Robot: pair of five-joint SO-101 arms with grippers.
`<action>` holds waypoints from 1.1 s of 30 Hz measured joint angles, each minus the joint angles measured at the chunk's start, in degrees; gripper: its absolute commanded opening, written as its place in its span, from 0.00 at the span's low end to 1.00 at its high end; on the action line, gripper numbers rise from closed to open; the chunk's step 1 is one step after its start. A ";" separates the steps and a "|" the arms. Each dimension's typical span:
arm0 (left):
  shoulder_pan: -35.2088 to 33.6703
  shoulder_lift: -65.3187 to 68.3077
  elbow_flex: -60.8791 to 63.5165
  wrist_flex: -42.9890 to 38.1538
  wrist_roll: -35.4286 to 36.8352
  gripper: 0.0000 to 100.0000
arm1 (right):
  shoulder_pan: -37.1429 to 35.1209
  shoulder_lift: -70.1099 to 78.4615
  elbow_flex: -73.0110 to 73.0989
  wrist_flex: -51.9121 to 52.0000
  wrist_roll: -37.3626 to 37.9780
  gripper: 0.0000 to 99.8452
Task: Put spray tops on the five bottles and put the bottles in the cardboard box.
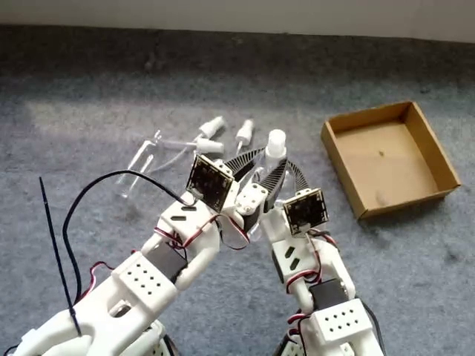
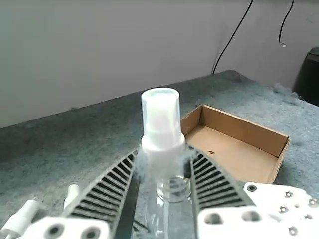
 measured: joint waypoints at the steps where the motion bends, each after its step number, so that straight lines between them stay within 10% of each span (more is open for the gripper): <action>1: 0.00 0.00 -0.09 -0.09 0.00 0.01 | 0.00 0.00 0.00 0.00 0.00 0.12; 27: 2.37 -6.42 1.23 5.71 -0.18 0.01 | 0.00 -0.09 0.00 0.00 0.00 0.12; 33: 2.20 -6.42 -1.23 10.46 -0.35 0.17 | -0.09 -0.09 0.00 0.00 0.00 0.12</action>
